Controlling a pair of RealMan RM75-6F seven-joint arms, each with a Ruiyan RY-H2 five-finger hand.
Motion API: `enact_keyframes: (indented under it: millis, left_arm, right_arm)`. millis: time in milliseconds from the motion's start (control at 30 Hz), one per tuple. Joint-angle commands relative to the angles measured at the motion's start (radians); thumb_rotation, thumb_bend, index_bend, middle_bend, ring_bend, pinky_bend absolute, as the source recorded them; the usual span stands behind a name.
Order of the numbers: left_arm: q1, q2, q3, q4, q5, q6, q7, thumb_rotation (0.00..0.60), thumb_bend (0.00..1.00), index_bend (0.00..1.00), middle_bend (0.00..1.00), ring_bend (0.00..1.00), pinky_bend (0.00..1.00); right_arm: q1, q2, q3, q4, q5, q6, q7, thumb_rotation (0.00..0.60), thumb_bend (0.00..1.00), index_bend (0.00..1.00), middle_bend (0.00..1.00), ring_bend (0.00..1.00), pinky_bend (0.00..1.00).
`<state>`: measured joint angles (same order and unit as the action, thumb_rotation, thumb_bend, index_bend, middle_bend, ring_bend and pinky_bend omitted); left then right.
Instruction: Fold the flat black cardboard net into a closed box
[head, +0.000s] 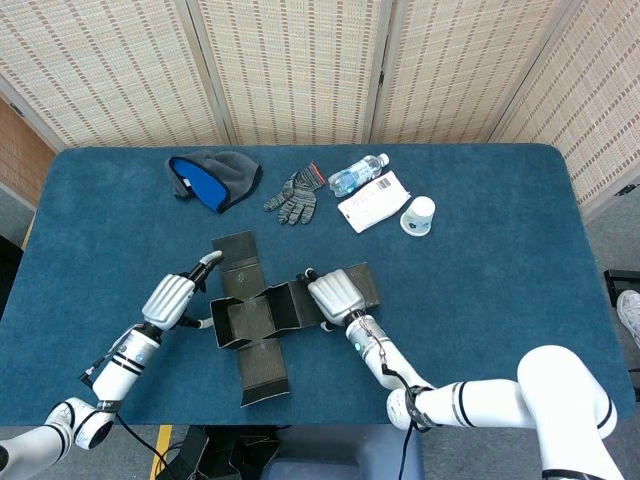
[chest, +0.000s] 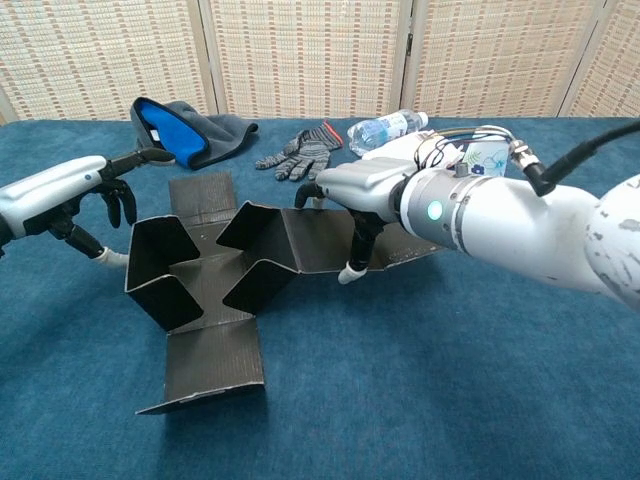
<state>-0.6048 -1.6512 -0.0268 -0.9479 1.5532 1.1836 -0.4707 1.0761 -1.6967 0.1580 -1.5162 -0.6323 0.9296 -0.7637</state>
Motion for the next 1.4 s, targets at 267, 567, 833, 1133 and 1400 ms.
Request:
enact_keyframes:
  millis: [267, 567, 833, 1133, 1400]
  left_arm:
    - [0.006, 0.082, -0.015, -0.156, -0.053, -0.079, -0.108, 0.6, 0.1, 0.0, 0.0, 0.58, 0.62]
    - [0.003, 0.136, 0.021, -0.23, -0.025, -0.123, -0.197, 0.6, 0.1, 0.0, 0.0, 0.6, 0.65]
    - [0.0, 0.183, 0.047, -0.29, 0.003, -0.14, -0.286, 0.6, 0.1, 0.0, 0.0, 0.62, 0.65]
    - [-0.001, 0.19, 0.052, -0.316, 0.005, -0.148, -0.369, 0.6, 0.09, 0.0, 0.0, 0.63, 0.66]
    - [-0.004, 0.196, 0.068, -0.33, 0.016, -0.164, -0.437, 0.6, 0.09, 0.0, 0.0, 0.64, 0.66]
  right_arm:
    - [0.052, 0.057, -0.031, 0.035, -0.134, -0.101, 0.004, 0.6, 0.26, 0.17, 0.26, 0.81, 0.94]
    - [0.093, 0.088, -0.043, 0.049, -0.24, -0.142, 0.007, 0.6, 0.26, 0.19, 0.25, 0.81, 0.94]
    - [0.13, 0.118, -0.068, 0.046, -0.323, -0.156, -0.036, 0.6, 0.26, 0.21, 0.25, 0.81, 0.94]
    - [0.165, 0.134, -0.086, 0.058, -0.435, -0.175, -0.051, 0.6, 0.26, 0.23, 0.25, 0.81, 0.94]
    - [0.185, 0.138, -0.101, 0.092, -0.543, -0.195, -0.033, 0.6, 0.26, 0.23, 0.25, 0.81, 0.94]
